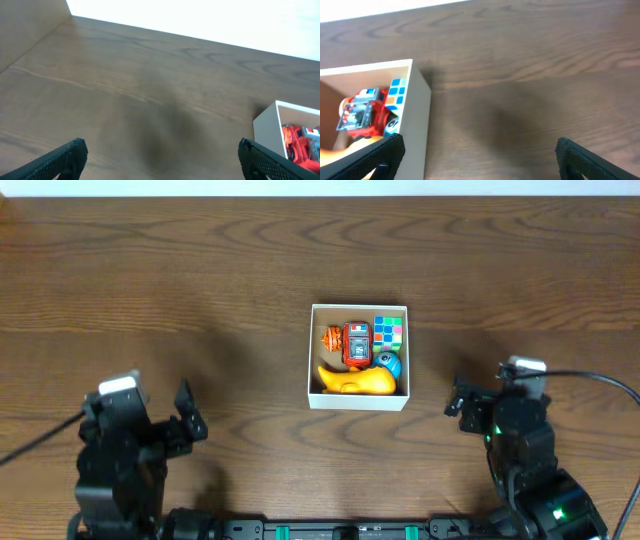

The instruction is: Pack container

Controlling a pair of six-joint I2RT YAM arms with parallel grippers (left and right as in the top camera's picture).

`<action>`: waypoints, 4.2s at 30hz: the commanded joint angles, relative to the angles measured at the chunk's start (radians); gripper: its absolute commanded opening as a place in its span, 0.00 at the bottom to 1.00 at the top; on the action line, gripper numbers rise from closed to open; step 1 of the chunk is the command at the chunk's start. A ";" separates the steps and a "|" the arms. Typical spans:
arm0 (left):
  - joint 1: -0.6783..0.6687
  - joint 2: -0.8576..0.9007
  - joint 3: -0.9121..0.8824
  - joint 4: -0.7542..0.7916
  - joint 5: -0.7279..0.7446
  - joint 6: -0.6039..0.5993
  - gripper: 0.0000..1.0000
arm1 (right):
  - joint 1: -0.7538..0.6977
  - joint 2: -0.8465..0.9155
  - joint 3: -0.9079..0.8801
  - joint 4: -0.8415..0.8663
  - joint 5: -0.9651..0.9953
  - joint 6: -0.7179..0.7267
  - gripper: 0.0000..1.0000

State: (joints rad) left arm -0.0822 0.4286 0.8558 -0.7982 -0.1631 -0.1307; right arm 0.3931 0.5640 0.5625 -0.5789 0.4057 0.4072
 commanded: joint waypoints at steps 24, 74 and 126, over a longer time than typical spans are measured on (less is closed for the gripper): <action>-0.004 -0.030 -0.010 -0.010 -0.014 -0.002 0.98 | 0.010 -0.011 -0.016 0.002 0.061 0.033 0.99; -0.004 -0.030 -0.010 -0.010 -0.014 -0.002 0.98 | -0.289 -0.559 -0.510 0.404 -0.306 -0.360 0.99; 0.050 -0.427 -0.763 0.676 0.183 0.222 0.98 | -0.289 -0.559 -0.510 0.404 -0.306 -0.360 0.99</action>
State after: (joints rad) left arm -0.0410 0.0154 0.1246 -0.1444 -0.0269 0.0566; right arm 0.1196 0.0120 0.0566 -0.1749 0.1043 0.0624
